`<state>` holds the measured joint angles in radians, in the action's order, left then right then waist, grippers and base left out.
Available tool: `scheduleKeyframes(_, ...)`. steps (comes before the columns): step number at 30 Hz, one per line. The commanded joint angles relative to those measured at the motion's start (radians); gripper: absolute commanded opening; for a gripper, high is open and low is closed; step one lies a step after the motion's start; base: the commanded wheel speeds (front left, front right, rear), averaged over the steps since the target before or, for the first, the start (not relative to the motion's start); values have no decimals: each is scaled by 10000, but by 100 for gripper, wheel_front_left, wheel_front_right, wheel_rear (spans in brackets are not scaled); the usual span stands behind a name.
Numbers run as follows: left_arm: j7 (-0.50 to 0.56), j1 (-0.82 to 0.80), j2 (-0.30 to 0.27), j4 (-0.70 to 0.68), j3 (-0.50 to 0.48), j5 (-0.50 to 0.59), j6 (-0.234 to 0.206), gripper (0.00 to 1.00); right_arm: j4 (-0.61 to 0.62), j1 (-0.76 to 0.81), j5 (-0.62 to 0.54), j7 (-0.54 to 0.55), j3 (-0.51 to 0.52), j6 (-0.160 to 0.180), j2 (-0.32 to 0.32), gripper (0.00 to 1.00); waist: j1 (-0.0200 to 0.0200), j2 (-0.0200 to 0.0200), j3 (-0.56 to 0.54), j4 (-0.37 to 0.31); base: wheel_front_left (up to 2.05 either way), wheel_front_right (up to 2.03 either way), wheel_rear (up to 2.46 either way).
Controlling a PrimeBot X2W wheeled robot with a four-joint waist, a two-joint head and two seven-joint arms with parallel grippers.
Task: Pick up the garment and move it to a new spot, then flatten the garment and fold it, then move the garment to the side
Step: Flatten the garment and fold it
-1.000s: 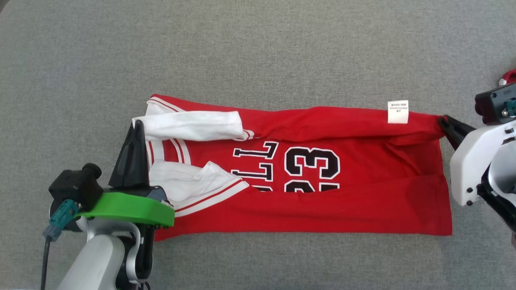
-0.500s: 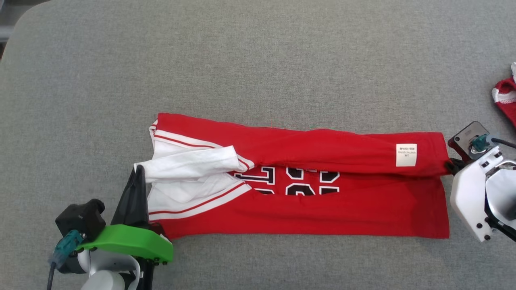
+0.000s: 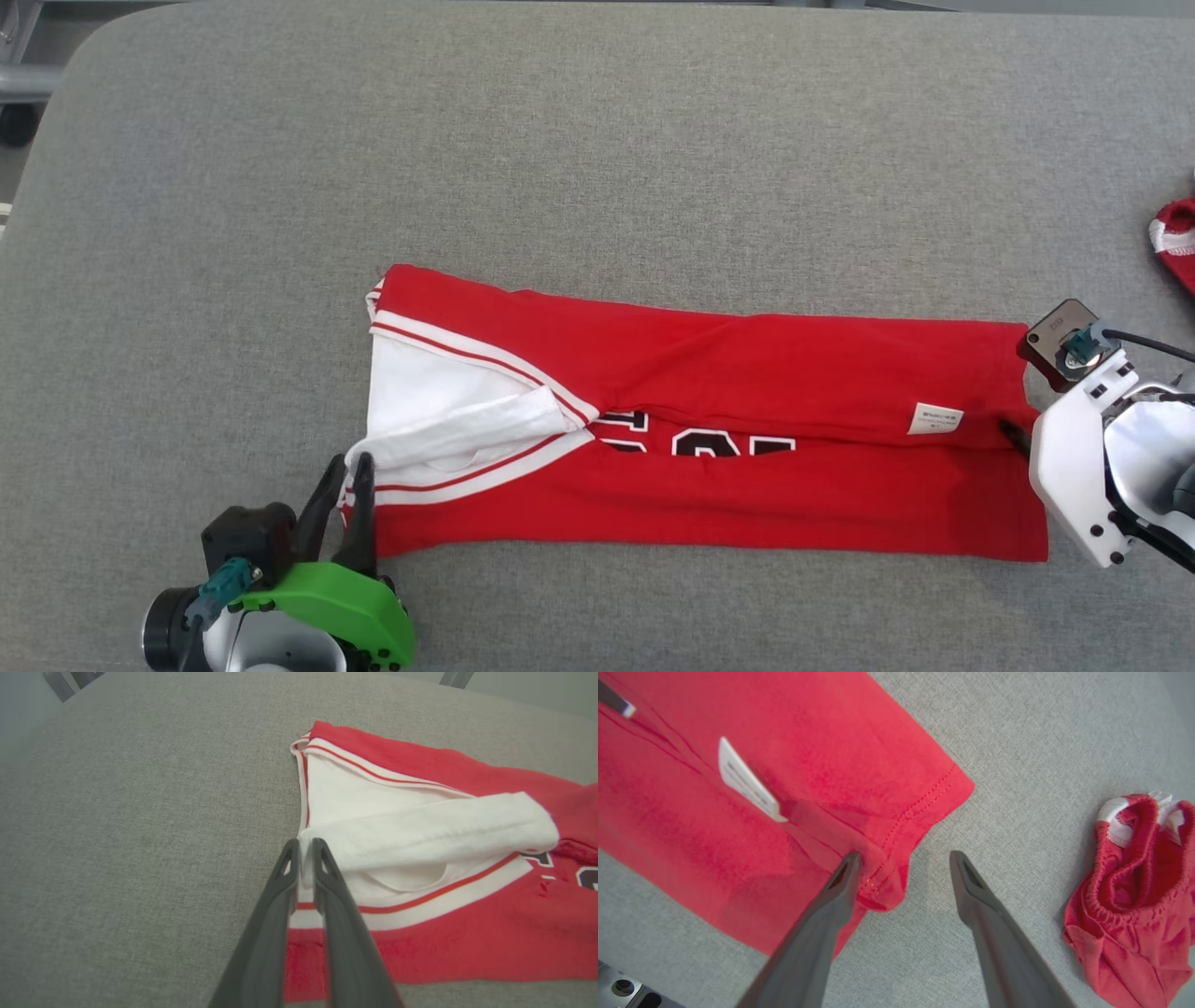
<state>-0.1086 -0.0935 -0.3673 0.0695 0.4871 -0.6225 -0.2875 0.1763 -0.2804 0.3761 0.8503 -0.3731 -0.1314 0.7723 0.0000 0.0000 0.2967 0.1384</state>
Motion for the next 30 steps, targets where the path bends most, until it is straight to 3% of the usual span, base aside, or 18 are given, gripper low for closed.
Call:
scheduleKeyframes(1,102,-54,-122,170,88,140,-87,100,-51,-37,81,-63,43,16,-44,100,0,0,-53,30,0,0,0)
scheduleKeyframes(11,-295,223,-343,638,67,415,-306,100,354,598,-20,-649,1403,16,-619,100,0,0,-460,177,0,0,0)
scheduleKeyframes(17,-1406,115,-55,435,-438,639,-242,100,409,1607,-759,-2379,3506,16,-2766,100,0,0,-950,453,0,0,0)
scheduleKeyframes(23,-1556,-24,448,-240,-925,1116,494,100,81,2405,-1559,-4158,4334,16,-4530,100,0,0,-1393,593,0,0,0)
scheduleKeyframes(30,-1562,95,1047,78,-1285,1625,1860,100,-629,2840,-2350,-6249,4583,16,-5604,100,0,0,-1832,490,0,0,0)
